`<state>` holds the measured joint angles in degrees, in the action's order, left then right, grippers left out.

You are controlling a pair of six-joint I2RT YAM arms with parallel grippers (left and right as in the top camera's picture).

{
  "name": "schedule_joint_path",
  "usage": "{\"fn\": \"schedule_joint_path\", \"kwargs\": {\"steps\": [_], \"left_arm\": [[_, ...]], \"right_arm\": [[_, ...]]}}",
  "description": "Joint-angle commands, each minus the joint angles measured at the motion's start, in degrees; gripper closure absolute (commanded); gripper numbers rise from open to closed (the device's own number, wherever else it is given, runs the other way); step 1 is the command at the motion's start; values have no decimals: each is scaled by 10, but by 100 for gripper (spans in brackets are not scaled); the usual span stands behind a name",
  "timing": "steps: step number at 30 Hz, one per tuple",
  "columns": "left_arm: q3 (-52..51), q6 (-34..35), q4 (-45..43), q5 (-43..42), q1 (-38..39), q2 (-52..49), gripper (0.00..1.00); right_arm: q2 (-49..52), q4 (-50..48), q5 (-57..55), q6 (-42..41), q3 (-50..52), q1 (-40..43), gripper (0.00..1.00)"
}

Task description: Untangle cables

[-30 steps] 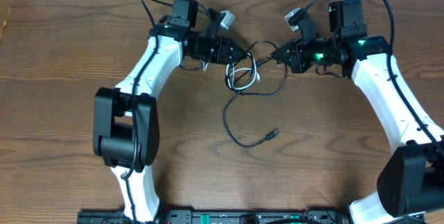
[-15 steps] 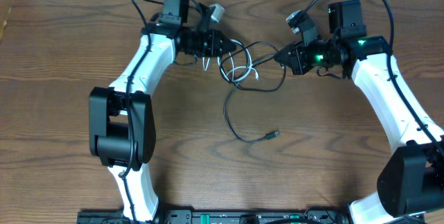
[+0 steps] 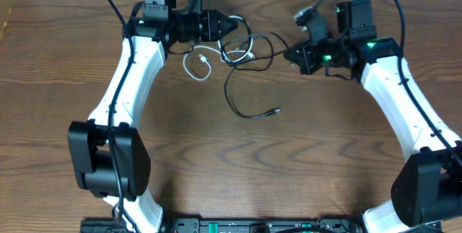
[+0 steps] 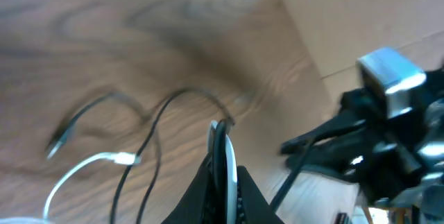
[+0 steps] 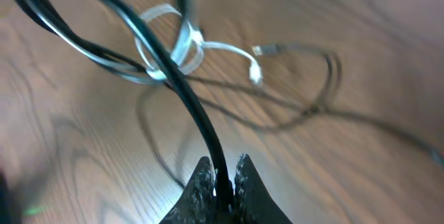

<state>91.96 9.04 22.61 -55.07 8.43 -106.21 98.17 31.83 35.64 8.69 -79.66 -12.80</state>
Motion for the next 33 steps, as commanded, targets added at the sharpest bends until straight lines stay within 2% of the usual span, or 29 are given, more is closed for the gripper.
{"fn": "schedule_joint_path", "kwargs": {"steps": [1, 7, 14, 19, 23, 24, 25, 27, 31, 33], "left_arm": [[17, 61, -25, -34, 5, 40, 92], [17, 89, -38, -33, 5, 63, 92], [17, 135, -35, -23, 5, 63, 92], [17, 211, -48, -23, 5, 63, 92], [17, 312, -76, -24, 5, 63, 92], [17, 337, -83, -24, 5, 63, 92], [17, 360, -90, -24, 5, 63, 92], [17, 400, -105, -30, 5, 63, 92], [17, 454, -125, -30, 5, 63, 92], [17, 460, -126, -30, 5, 63, 92]], "right_arm": [[-13, -38, 26, -33, -2, -36, 99], [-13, -129, 24, -95, -2, -79, 99], [-13, -206, 24, -170, -2, -83, 99], [-13, -232, -19, -219, -2, -94, 99], [-9, -228, -86, -231, -2, -112, 97], [-9, -226, -93, -231, -2, -115, 91], [-8, -226, -94, -231, -2, -116, 77], [-8, -226, -94, -231, -2, -116, 57], [-8, -226, -94, -231, -2, -116, 27], [-8, -226, -98, -231, -2, -116, 18]]}}
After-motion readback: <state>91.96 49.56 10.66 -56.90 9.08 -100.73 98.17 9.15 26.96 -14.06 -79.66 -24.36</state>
